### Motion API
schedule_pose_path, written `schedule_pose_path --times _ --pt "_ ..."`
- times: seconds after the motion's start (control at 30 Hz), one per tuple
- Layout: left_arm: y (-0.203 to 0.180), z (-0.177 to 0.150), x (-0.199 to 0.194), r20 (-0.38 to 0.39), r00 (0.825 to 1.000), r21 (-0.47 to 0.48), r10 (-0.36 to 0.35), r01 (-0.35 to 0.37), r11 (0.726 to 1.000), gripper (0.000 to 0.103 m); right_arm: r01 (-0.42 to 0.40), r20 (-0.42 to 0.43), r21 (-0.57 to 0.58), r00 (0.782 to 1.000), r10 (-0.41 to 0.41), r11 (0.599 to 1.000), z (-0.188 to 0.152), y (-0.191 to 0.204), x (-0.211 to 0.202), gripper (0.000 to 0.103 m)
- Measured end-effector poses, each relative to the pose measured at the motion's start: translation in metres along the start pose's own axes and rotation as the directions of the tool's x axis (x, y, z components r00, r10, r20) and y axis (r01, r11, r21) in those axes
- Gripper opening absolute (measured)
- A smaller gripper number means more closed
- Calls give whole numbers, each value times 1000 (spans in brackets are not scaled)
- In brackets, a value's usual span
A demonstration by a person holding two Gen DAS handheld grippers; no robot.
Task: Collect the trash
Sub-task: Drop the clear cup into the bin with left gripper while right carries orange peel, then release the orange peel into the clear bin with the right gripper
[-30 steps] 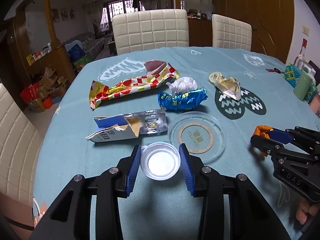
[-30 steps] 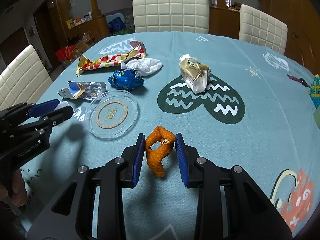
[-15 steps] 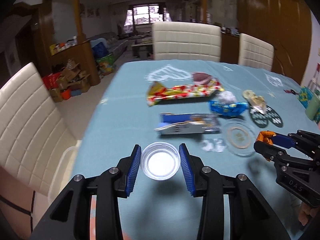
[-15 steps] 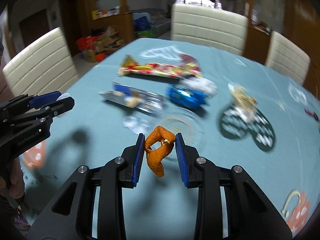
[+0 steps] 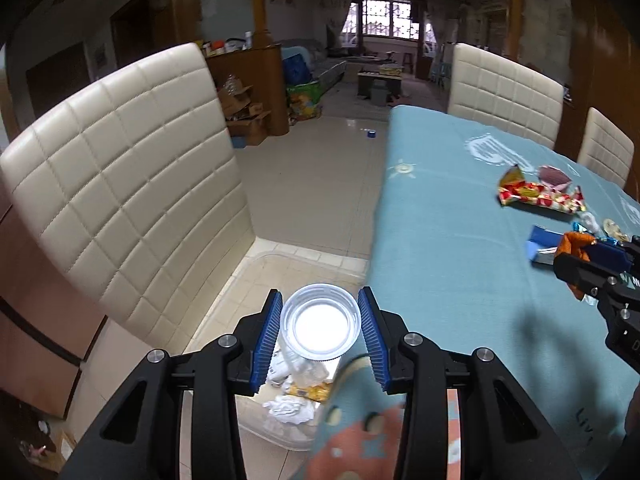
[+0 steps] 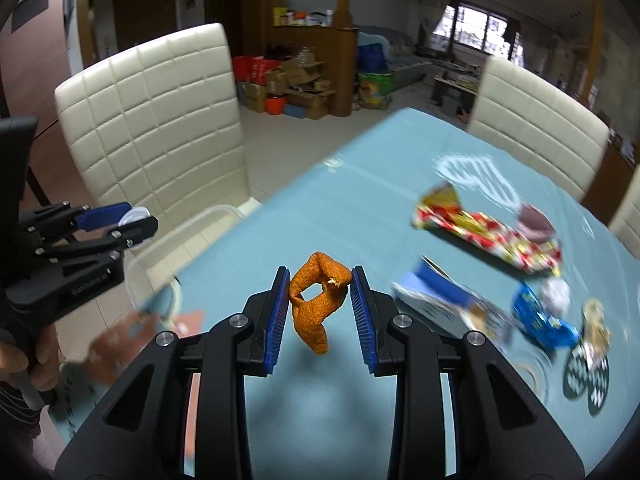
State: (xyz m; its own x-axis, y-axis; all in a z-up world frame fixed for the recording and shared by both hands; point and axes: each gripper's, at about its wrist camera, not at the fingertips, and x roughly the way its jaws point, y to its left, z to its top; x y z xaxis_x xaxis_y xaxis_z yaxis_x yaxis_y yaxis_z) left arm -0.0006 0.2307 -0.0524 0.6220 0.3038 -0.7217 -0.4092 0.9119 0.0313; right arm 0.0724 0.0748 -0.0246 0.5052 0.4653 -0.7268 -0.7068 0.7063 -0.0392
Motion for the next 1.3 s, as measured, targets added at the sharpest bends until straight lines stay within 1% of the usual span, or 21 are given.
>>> schedule_pose_path --times 0.1,0.17,0.2,0.23,0.27,0.37,0.5,0.67,0.9,1.03,1.07,1.1,1.13,1.17,1.23,1.27,1.3 --pt "18 2 7 -11 1000 -26 -23 23 999 40 -10 5 -24 1000 10 1000 13 17 7 33" --pt "28 1 10 -6 1000 -37 -2 2 999 55 -15 8 -43 1000 15 999 22 28 12 33" --pt "34 0 8 4 1000 -48 5 -4 999 72 -17 9 -48 1000 18 999 24 31 14 33" --pt "39 -1 7 15 1000 -61 8 -7 998 83 -21 10 -55 1000 22 998 28 36 16 33" --pt "43 -2 6 23 1000 -69 12 -11 998 85 -26 11 -60 1000 27 998 32 41 19 33" --pt "56 -5 6 24 998 -81 56 -54 995 86 -40 14 -76 999 41 996 39 52 25 33" --pt "71 -12 3 26 996 -97 89 -86 992 86 -62 5 -106 998 63 992 45 72 36 33" --pt "90 -19 -2 43 988 -116 148 -142 983 86 -92 -12 -137 996 91 986 50 97 49 33" --pt "117 -23 -10 58 981 -178 183 -170 969 86 -128 -10 -179 992 129 975 59 125 53 36" --pt "129 -25 -12 59 979 -206 197 -181 962 86 -142 6 -190 989 145 972 64 134 52 36" --pt "130 -25 -12 59 978 -211 199 -182 960 86 -141 10 -188 989 145 972 65 135 51 40" --pt "133 -26 -13 58 978 -216 199 -183 959 86 -140 10 -182 989 145 973 67 135 51 69" --pt "134 -26 -13 57 978 -219 199 -182 959 86 -137 19 -172 990 142 976 66 134 50 84" --pt "135 -27 -13 57 978 -221 198 -182 958 86 -124 53 -159 990 134 979 66 132 45 91" --pt "135 -27 -14 56 978 -222 199 -182 958 86 -99 85 -173 990 114 980 64 130 39 88" --pt "134 -27 -14 57 979 -221 197 -180 959 86 -80 85 -186 992 98 979 63 130 37 84" --pt "135 -26 -14 57 980 -221 193 -176 959 86 -71 83 -188 993 88 980 62 128 36 83"
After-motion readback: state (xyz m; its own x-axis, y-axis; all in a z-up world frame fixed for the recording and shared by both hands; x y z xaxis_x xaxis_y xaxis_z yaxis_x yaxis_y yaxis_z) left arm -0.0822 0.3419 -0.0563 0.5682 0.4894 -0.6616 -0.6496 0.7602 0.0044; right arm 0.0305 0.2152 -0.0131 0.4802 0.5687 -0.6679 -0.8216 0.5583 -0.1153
